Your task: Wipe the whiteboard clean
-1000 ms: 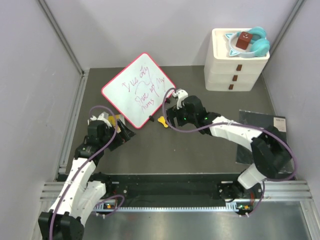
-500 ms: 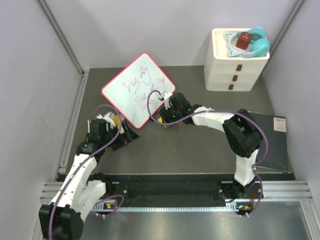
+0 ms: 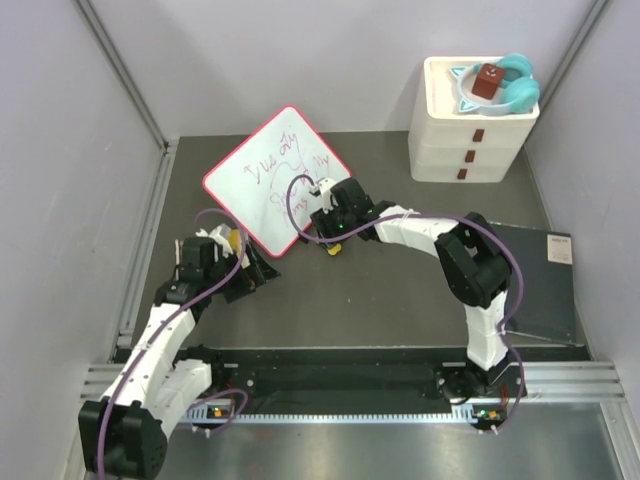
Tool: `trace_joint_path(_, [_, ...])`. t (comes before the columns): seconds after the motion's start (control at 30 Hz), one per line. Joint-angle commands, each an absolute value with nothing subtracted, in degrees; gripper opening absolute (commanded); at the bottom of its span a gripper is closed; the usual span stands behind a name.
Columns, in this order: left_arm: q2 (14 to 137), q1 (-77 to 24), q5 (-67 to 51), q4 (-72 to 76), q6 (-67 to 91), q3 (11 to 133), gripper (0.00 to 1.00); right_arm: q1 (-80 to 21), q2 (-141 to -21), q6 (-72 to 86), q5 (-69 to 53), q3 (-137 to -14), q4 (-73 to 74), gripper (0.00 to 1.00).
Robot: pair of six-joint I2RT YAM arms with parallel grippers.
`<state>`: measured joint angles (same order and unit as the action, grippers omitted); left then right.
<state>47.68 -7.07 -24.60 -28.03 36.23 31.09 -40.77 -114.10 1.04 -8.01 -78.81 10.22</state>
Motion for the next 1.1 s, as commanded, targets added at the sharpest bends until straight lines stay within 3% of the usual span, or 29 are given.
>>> trace_joint_path(0.0, [48.1, -7.0, -24.6, -25.3, 35.7, 31.6, 0.99, -41.6, -115.2, 0.4, -8.3, -81.7, 11.0, 0.56])
trace_joint_path(0.4, [48.9, -7.1, -23.6, -25.9, 36.1, 31.8, 0.99, -42.5, -117.9, 1.1, -7.0, -82.6, 11.3, 0.54])
trace_joint_path(0.6, [48.3, -7.0, -23.0, -26.5, 36.2, 32.1, 0.99, -42.5, -118.5, 1.8, -4.6, -83.1, 11.6, 0.42])
trace_joint_path(0.63, [48.4, -7.0, -23.0, -26.5, 36.2, 32.0, 0.99, -42.5, -118.3, 2.0, -4.4, -83.0, 11.4, 0.34])
trace_joint_path(0.83, [48.4, -7.0, -21.3, -26.8, 36.6, 32.0, 0.99, -42.5, -116.3, 2.6, -2.3, -80.9, 9.8, 0.13])
trace_joint_path(1.07, [44.9, -7.0, -13.2, -20.8, 43.1, 28.3, 0.95, -42.5, -109.1, 4.6, 1.2, -75.8, 7.2, 0.05])
